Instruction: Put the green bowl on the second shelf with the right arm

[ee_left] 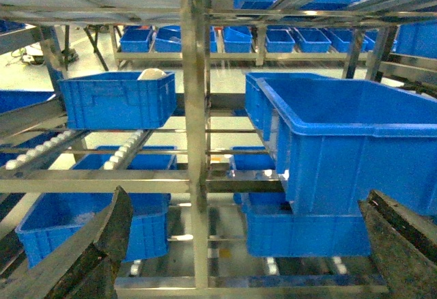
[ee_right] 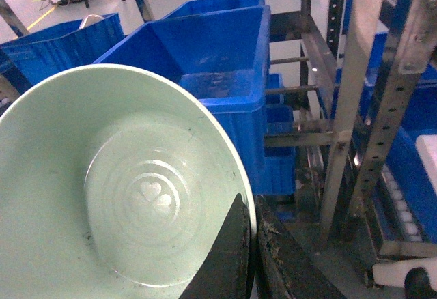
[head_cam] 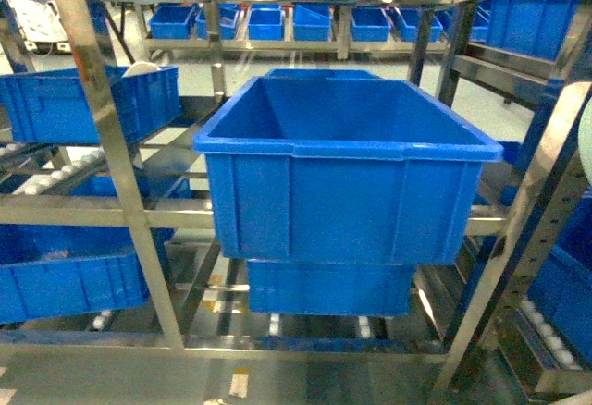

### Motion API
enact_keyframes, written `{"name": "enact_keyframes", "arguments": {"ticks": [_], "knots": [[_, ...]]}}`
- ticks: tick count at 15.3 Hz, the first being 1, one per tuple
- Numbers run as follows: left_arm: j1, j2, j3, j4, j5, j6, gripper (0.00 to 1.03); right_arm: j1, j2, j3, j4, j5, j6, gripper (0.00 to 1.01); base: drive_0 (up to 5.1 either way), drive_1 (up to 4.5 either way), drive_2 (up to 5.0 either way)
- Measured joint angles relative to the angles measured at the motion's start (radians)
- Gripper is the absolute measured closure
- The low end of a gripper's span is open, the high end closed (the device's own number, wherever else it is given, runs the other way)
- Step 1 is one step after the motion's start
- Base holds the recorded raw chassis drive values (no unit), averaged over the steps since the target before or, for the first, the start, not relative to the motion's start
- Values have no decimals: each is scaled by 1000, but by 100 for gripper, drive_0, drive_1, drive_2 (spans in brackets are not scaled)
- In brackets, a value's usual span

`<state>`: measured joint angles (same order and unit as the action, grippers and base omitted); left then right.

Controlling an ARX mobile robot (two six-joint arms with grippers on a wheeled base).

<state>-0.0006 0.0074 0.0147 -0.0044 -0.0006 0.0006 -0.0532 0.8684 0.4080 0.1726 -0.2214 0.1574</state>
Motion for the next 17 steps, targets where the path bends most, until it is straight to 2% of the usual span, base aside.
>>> {"name": "enact_keyframes", "arguments": {"ticks": [5,9,17], "knots": [[0,0,0,0,0,0,5,0,0,0,0,0,0,99,-494,248,248],[0,0,0,1,-6,0,5,6,0,0,1,-12,0,99,0,0,0],[0,0,0,0,0,0,5,0,0,0,-2,-3,0,99,4,400,-393]]}}
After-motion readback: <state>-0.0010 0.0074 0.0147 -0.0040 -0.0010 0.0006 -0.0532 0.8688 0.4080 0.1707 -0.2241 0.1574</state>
